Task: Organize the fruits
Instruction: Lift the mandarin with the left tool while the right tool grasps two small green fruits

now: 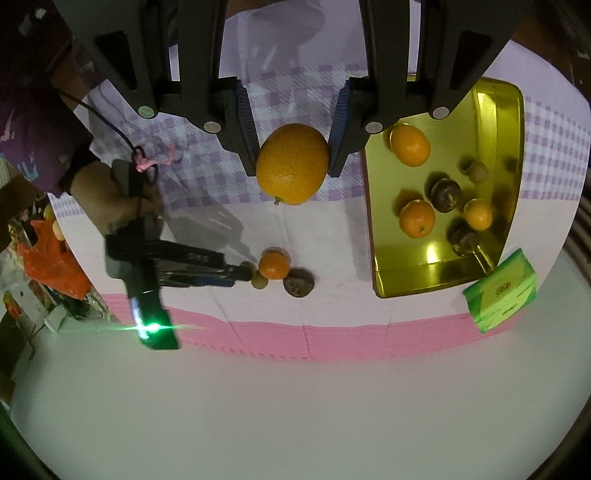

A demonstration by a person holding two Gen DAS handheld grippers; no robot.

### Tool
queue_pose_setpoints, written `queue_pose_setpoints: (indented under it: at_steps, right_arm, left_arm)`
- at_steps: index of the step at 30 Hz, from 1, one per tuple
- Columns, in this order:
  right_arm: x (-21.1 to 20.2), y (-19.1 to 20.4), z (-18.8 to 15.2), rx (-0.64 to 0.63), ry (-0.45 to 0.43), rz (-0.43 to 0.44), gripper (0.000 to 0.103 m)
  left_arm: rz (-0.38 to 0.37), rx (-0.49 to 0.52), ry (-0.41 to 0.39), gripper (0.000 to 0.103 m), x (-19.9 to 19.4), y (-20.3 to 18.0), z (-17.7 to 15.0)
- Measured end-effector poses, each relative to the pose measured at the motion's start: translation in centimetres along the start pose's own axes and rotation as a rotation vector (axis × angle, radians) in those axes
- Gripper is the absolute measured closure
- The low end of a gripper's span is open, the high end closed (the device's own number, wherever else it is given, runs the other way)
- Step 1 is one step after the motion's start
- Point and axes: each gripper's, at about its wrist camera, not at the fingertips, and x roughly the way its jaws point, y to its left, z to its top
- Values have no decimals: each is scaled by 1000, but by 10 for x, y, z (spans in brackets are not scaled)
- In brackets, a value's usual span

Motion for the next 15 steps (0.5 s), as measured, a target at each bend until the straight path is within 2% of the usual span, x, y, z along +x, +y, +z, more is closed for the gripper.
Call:
queue_pose_setpoints:
  at_steps: [6, 9, 12, 15]
  right_arm:
    - [22, 9, 7, -77, 50, -41, 79]
    - [23, 10, 8, -105, 54, -54, 80]
    - [16, 10, 3, -94, 52, -93, 80]
    - [-6, 2, -13, -16, 2, -122, 80]
  left_arm:
    - [-3, -21, -20, 65, -6, 3, -1]
    - [6, -44, -44, 65, -11, 8, -2]
    - [34, -90, -77, 65, -18, 22, -6]
    - [72, -140, -91, 65, -23, 42, -11]
